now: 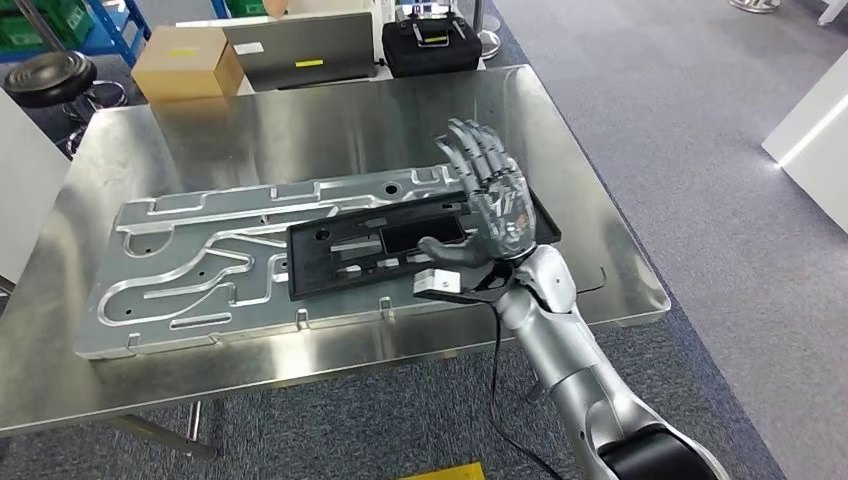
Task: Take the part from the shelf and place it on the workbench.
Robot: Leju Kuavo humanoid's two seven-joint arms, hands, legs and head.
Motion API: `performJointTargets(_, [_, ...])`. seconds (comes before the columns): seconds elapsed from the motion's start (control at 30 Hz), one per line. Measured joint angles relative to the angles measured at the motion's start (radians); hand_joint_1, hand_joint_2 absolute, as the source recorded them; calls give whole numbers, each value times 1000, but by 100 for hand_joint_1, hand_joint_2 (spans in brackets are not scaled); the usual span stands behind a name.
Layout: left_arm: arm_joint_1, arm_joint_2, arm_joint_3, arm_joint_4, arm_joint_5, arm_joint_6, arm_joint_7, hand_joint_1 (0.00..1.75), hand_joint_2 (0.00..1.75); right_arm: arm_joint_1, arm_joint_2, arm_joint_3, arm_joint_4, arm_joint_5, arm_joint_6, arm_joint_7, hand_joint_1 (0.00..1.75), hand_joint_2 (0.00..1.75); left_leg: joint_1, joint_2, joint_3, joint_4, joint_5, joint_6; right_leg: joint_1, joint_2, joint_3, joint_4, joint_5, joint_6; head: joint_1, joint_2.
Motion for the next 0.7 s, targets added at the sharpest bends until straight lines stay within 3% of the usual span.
performJointTargets(0.13, [3,2,0,0,0,-1,-2,0,0,64,-32,-59,-139,12,0,-17,0,0,-1,2,4,-11,2,27,-4,2,-8,18,-14,22,0,0])
performJointTargets(0.2, [2,2,1,0,0,-2,-5,0,0,102,-36,-103,-213,35,0,-36,0,0,1,5,6,-16,6,37,-8,1,-44,102,-66,32,0,0])
performJointTargets(0.27, [5,2,6,0,0,-7,-13,0,0,183,-36,-178,-328,34,0,-46,0,0,1,0,6,-16,5,43,-12,1,-99,224,-120,40,0,0])
performJointTargets(0.3, [8,2,12,0,0,-13,-21,0,0,237,-39,-226,-391,18,-1,-46,0,0,1,-3,7,-16,4,44,-14,1,-114,257,-127,43,0,0])
performJointTargets(0.33, [13,2,18,0,0,-19,-29,0,0,299,-43,-281,-453,-15,-1,-46,0,0,1,-6,9,-16,2,44,-16,1,-113,255,-116,44,0,0])
performJointTargets(0.37, [19,2,26,0,0,-25,-38,0,0,364,-50,-344,-507,-64,-1,-46,0,0,1,-10,11,-16,1,44,-16,0,-92,215,-90,43,0,0])
performJointTargets(0.43, [29,0,39,0,0,-33,-48,0,0,498,-68,-482,-597,-177,-1,-47,0,0,0,-18,16,-15,-4,40,-13,-2,-24,78,-32,34,0,0])
performJointTargets(0.5, [36,-1,49,0,0,-36,-52,0,0,596,-85,-593,-666,-239,-1,-47,0,0,-4,-19,19,-15,-11,31,-8,-1,14,-2,-10,24,0,0])
performJointTargets(0.63, [30,-1,59,0,0,-38,-55,0,0,686,-95,-693,-738,-226,0,-48,0,0,-5,-4,27,-6,-30,8,-11,14,23,-18,-7,5,0,0])
performJointTargets(0.7, [26,-2,63,0,0,-39,-55,0,0,704,-87,-741,-727,-193,0,-48,0,0,-4,-2,2,69,-84,2,-14,12,28,-24,-2,-5,0,0])
